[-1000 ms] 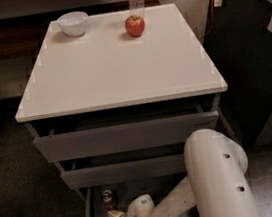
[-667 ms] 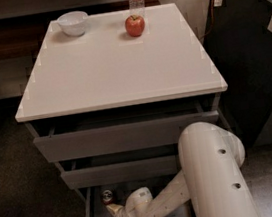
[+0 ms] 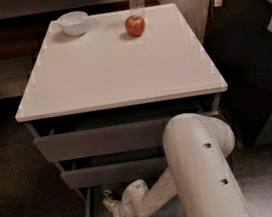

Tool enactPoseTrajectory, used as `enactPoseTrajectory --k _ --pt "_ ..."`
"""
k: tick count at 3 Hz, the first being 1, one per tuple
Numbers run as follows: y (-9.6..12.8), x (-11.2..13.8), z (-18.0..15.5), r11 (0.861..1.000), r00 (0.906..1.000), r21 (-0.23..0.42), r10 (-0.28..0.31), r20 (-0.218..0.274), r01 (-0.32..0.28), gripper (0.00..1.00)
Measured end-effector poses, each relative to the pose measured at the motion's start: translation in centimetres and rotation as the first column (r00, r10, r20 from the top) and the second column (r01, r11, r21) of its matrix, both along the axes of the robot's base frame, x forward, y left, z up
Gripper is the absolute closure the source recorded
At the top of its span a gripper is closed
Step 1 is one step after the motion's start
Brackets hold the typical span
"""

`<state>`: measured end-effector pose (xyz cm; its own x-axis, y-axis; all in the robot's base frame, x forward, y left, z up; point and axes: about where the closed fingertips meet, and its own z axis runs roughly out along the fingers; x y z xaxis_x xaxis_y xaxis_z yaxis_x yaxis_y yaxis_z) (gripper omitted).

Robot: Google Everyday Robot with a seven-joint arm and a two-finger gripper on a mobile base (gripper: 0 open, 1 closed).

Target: Pick coke can from bottom drawer and place on counter

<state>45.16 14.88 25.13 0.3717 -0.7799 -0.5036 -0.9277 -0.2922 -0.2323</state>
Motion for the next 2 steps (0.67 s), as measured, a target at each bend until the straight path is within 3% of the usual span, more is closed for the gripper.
enactPoseTrajectory --k 1,2 --pt "0.00 0.00 0.00 1.000 1.0000 0.000 0.000 0.000 0.000 0.00" --pt "0.14 0.22 0.86 0.999 0.9988 0.012 -0.047 -0.017 0.047 0.00"
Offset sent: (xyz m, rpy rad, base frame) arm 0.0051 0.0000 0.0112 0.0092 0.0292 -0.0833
